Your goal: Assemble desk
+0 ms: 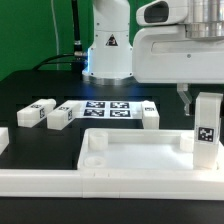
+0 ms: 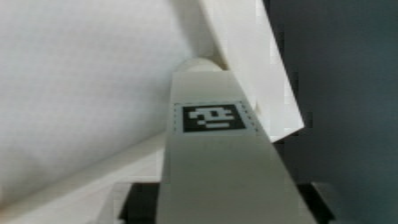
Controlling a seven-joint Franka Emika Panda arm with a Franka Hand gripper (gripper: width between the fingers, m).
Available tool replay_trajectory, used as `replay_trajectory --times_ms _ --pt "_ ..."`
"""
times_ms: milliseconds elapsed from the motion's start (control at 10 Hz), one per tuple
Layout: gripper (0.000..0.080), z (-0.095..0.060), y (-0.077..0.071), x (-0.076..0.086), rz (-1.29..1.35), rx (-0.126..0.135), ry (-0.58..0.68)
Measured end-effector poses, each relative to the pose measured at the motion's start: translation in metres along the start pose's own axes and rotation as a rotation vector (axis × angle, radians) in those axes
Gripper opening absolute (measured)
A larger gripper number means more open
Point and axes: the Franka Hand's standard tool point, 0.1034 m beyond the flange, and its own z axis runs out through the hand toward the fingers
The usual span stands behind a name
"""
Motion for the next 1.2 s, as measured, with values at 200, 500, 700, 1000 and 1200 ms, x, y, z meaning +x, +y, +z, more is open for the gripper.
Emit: replay_trajectory --times_ms 200,500,700,1000,1200 --pt "0.0290 0.000 0.001 -0.001 0.174 -0.005 -0.010" --pt "0.0290 0.000 0.001 -0.002 0.330 -0.010 -0.011" --pt "0.0292 0.001 0.001 -0.002 0.287 -0.010 -0.011" --pt "0.0636 -0.001 -0.007 -0.008 0.097 -0.018 -0.022" --pt "0.0645 -0.001 -0.010 -0.012 -0.096 -0.016 -0.029"
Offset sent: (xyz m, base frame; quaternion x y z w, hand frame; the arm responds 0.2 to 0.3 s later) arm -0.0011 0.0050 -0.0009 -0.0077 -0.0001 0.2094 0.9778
